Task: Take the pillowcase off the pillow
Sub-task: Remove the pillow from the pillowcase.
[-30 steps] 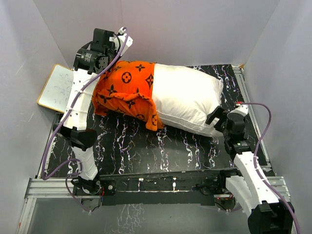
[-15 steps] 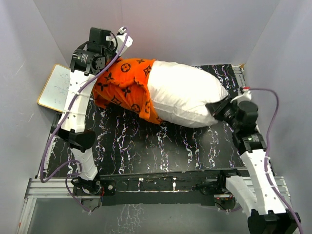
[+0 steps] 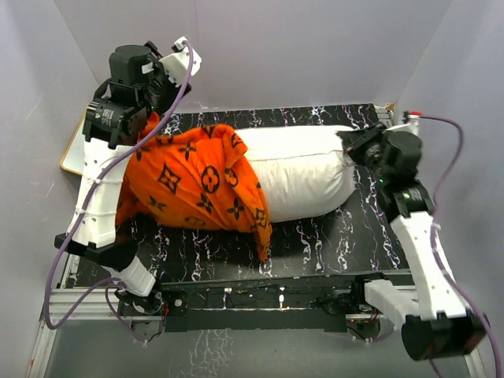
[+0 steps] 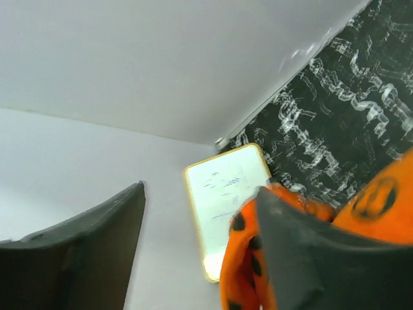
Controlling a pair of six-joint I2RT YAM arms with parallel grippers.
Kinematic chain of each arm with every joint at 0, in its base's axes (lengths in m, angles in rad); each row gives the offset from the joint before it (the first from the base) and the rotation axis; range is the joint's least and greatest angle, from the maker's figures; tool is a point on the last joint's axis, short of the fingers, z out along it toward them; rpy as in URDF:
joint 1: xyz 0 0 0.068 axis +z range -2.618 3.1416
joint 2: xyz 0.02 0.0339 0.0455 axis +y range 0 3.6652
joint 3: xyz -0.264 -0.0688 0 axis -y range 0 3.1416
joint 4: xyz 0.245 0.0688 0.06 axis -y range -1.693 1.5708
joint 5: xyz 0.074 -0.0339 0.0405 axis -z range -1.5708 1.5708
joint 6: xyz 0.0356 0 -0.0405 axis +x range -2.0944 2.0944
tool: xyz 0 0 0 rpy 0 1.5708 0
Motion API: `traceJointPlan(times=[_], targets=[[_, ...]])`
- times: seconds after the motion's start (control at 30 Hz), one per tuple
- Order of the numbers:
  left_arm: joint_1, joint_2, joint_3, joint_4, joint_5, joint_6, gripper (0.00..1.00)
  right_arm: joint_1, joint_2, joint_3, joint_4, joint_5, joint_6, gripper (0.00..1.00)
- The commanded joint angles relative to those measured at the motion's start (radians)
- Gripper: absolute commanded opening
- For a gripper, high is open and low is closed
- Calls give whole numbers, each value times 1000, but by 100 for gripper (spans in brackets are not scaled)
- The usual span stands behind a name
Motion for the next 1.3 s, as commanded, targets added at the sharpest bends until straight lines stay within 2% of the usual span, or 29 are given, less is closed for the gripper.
traceJointPlan(times=[0.0,0.03,0.07,0.2,0.23,0.3,0.4,0.47,0.53,0.7,0.77,0.83,1.0,1.13,1.2,1.27], targets=[[15,62,-169,238,38,-31,86,10,150,-52,223,157,29,8],[15,97,-162,238,52,-23,95,9,188,-57,221,183,19,8],[15,140,-125,228,73,-24,97,9,219,-67,234,203,10,8],[1,318,244,174,207,-45,97,14,333,-77,282,261,-44,8],[-19,320,275,191,221,-30,97,18,354,-75,292,288,-52,8],[-97,253,201,271,242,28,97,29,400,-71,321,331,-66,8],[-256,58,-63,359,350,135,97,56,487,-40,347,367,-77,8],[-388,-29,-169,265,424,233,97,72,537,-13,355,384,-83,8],[-502,-73,-225,182,431,257,97,74,574,5,372,384,-85,8],[-656,-72,-268,-129,425,275,95,78,600,9,453,358,-133,8],[-678,-50,-307,-254,383,298,94,83,576,-27,512,348,-168,8],[-679,-33,-356,-312,343,313,92,84,552,-63,553,349,-198,8],[-679,-35,-514,-179,252,435,93,84,506,-129,602,336,-232,8],[-679,22,-516,-144,164,492,89,85,475,-175,619,338,-255,8],[-673,52,-513,-139,103,503,79,80,467,-192,616,360,-265,8],[-653,89,-455,-192,64,468,61,55,466,-203,612,351,-266,8]])
